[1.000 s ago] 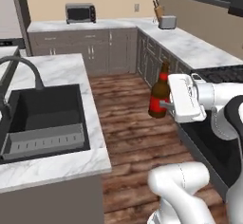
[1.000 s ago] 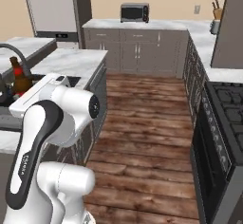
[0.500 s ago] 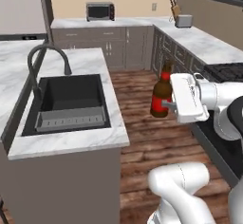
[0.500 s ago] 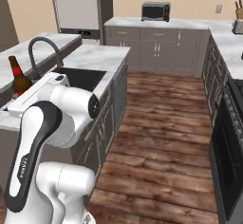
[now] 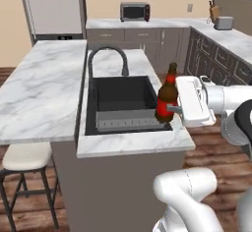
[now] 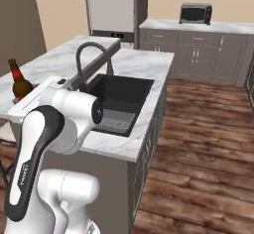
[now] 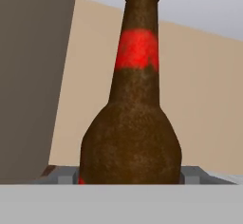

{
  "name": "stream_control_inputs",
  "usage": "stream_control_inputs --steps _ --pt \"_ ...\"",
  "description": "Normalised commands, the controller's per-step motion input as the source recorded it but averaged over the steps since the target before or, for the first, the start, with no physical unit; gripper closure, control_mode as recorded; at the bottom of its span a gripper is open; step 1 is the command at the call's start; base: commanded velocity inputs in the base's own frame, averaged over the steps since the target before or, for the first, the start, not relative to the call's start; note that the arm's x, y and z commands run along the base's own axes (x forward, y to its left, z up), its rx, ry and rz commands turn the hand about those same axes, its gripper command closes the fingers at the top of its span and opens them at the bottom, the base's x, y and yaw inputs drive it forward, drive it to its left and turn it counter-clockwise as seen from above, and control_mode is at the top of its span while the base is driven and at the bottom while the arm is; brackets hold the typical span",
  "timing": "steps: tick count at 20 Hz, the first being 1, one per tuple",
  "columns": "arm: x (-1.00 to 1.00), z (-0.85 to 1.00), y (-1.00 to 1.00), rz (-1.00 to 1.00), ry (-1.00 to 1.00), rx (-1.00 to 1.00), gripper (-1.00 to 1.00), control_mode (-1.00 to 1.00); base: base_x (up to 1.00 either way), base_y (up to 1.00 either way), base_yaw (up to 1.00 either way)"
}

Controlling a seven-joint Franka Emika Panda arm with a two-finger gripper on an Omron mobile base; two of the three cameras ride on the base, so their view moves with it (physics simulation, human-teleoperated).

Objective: Get the candle and the beer from the cabinet and move them to the dining counter.

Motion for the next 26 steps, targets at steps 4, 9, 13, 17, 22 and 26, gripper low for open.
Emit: stream_control_inputs --steps 4,9,13,17,22,26 --pt "0.0 0.0 0.0 0.0 0.0 0.0 1.0 1.0 0.5 0.7 0.14" --pt "0.0 0.0 0.0 0.0 0.0 0.0 1.0 1.0 0.51 0.66 0.13" --pt "0.0 0.0 0.0 0.0 0.0 0.0 1.0 1.0 0.48 0.77 0.11" --pt "0.0 0.0 0.0 0.0 0.0 0.0 1.0 1.0 0.57 0.82 0.06" --pt "0.0 0.0 0.0 0.0 0.0 0.0 1.0 1.0 0.47 0.64 -0.06" --pt "0.0 0.0 0.0 0.0 0.0 0.0 1.0 1.0 0.16 0.55 -0.3"
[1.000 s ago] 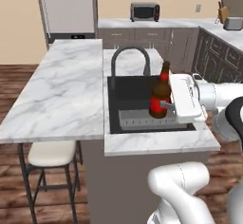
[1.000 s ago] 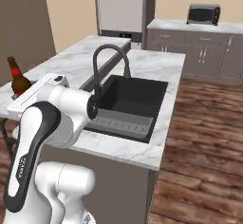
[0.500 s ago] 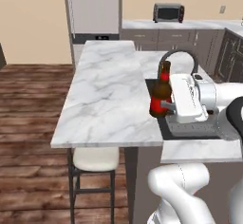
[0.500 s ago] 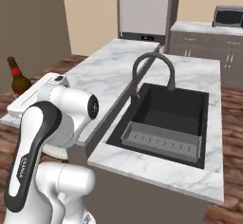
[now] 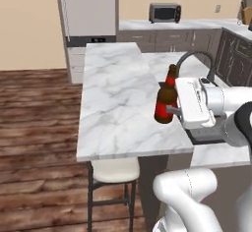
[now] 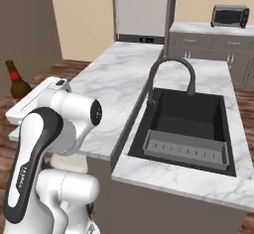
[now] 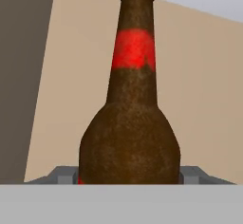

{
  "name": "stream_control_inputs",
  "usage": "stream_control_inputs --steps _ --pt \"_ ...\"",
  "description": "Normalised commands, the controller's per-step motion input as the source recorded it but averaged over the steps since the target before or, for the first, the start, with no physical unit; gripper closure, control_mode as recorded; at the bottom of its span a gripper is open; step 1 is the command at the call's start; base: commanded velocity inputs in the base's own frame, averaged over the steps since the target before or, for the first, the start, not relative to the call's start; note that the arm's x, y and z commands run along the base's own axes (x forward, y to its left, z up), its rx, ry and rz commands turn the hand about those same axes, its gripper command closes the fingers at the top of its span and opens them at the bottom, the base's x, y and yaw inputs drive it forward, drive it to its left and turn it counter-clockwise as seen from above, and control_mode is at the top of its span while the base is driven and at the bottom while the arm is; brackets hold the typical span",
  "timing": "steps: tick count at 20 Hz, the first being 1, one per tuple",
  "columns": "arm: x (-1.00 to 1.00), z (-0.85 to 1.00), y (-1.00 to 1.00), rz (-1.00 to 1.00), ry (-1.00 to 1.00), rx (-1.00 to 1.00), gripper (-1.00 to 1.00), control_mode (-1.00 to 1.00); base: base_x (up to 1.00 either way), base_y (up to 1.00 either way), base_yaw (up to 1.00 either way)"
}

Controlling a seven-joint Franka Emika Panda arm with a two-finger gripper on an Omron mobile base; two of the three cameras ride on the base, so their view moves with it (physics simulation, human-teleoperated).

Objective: Get the candle and the beer from the cabinet and move them to the dining counter.

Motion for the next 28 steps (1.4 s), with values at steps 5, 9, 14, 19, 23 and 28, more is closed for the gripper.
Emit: stream_control_inputs --steps 5,9,14,19,23,28 --pt "0.0 0.0 0.0 0.0 0.0 0.0 1.0 1.0 0.2 0.82 -0.35" --pt "0.0 0.0 0.0 0.0 0.0 0.0 1.0 1.0 0.31 0.86 -0.4" --pt "0.0 0.0 0.0 0.0 0.0 0.0 1.0 1.0 0.24 0.22 -0.28" --pt "0.0 0.0 0.0 0.0 0.0 0.0 1.0 1.0 0.16 -0.02 -0.06" --pt "0.48 -0.15 -0.04 0.0 0.0 0.01 1.0 -1.0 0.1 0.0 0.0" --pt "0.85 -0.35 -0.06 0.02 0.04 0.01 1.0 -1.0 0.0 0.0 0.0"
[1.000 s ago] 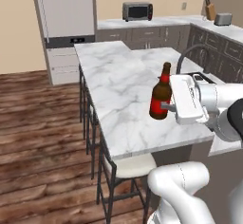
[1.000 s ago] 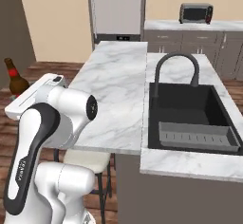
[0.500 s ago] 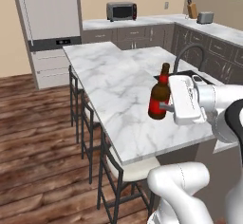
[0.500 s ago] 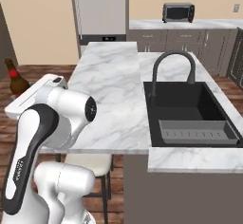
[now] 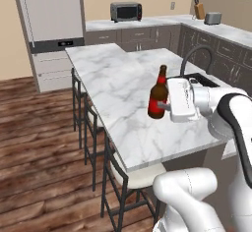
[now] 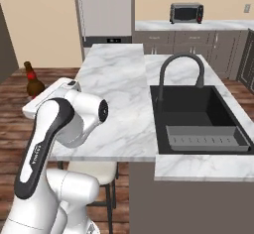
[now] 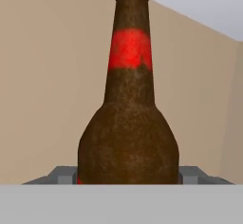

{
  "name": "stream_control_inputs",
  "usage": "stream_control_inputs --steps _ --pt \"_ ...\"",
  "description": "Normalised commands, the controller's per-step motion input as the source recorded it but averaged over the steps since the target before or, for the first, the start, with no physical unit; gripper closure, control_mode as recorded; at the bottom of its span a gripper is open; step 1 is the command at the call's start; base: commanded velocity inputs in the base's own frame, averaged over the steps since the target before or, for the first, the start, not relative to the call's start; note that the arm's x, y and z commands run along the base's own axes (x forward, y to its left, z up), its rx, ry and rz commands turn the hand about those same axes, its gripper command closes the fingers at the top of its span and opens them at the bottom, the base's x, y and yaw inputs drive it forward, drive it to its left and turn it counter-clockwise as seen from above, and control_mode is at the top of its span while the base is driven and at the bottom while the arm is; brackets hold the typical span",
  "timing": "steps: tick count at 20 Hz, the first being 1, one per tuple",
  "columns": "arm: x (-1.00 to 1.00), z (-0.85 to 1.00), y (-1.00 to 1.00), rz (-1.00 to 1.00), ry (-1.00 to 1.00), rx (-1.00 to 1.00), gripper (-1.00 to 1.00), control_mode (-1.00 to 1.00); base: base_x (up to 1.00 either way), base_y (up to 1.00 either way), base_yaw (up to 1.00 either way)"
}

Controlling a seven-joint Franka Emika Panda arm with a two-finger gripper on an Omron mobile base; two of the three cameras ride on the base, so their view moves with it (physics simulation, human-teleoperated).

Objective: Get the candle and the beer from the cabinet and move them to the dining counter.

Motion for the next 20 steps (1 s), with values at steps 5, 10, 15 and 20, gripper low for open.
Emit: stream_control_inputs --steps 5,10,15,20 --pt "0.82 -0.4 -0.07 0.07 0.0 0.02 1.0 -1.0 0.0 0.0 0.0" --pt "0.79 -0.29 -0.13 0.1 0.0 0.01 1.0 -1.0 0.0 0.0 0.0" --pt "0.57 -0.3 -0.05 0.07 0.0 0.0 1.0 -1.0 0.0 0.0 0.0" --pt "0.32 -0.27 0.0 0.02 0.0 -0.01 1.0 -1.0 0.0 0.0 0.0"
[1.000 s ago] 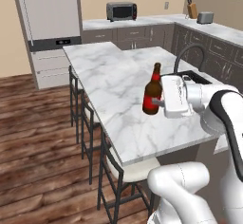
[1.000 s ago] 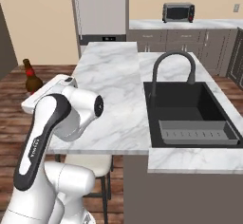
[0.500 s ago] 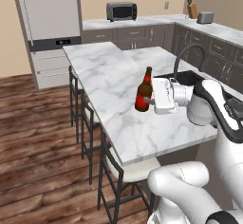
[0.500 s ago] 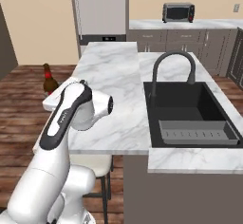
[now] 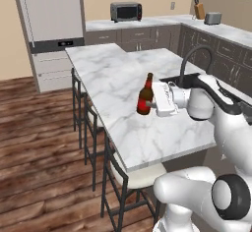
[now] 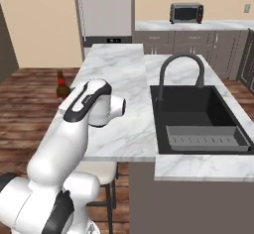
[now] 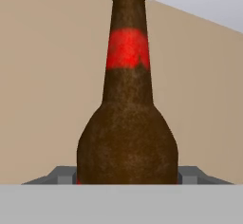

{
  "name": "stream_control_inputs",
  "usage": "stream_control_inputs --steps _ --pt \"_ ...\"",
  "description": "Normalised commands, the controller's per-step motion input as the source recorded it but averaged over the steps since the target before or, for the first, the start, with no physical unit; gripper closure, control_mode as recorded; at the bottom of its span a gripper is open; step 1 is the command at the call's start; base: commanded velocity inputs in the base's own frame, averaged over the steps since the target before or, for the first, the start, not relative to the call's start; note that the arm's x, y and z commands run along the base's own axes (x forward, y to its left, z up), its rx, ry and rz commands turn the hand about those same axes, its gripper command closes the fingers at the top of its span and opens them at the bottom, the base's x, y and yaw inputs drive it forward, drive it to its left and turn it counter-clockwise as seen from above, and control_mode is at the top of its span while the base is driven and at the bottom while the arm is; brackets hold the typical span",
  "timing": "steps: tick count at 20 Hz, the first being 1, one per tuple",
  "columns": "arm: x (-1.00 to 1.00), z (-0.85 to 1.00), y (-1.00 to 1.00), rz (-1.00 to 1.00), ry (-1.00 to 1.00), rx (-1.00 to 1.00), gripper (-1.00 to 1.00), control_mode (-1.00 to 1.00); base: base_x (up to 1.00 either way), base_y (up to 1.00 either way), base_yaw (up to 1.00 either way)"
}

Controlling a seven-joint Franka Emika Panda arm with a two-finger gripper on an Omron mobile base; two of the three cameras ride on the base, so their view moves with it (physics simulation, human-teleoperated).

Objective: Get the candle and the beer from the cabinet and move them to the dining counter.

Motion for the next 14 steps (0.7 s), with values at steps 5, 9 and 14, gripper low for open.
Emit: stream_control_inputs --steps 5,9,14 --pt "0.37 -0.34 0.0 0.02 0.0 0.0 1.0 -1.0 0.0 0.0 0.0" --pt "0.31 -0.37 0.0 0.04 -0.01 0.0 1.0 -1.0 0.0 0.0 0.0" --pt "0.24 -0.27 0.0 0.02 -0.03 0.0 1.0 -1.0 0.0 0.0 0.0"
